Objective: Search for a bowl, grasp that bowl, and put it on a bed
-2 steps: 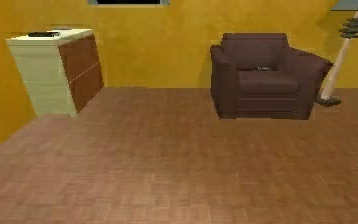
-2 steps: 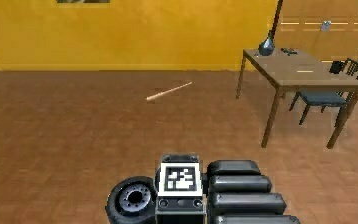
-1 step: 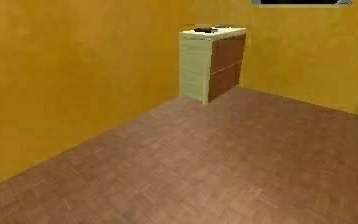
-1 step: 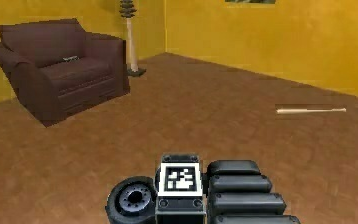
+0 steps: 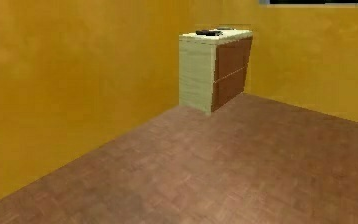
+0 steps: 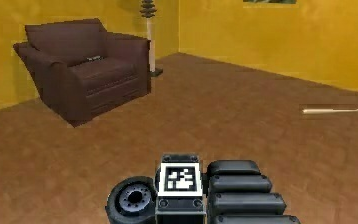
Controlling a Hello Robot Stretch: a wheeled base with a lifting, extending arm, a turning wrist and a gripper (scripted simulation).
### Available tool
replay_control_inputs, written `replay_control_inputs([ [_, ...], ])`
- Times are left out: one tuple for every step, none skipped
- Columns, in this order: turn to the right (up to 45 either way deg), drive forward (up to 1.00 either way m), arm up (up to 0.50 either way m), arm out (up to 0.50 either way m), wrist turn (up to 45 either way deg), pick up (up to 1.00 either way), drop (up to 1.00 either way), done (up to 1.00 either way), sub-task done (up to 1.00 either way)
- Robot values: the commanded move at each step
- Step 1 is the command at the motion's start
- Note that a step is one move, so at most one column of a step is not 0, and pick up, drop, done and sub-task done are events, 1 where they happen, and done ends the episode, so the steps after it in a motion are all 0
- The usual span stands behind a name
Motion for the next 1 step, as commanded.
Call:
replay_control_inputs([
  [-45.0, 0.0, 0.0, 0.0, 0.0, 0.0, 0.0, 0.0, 0.0],
])
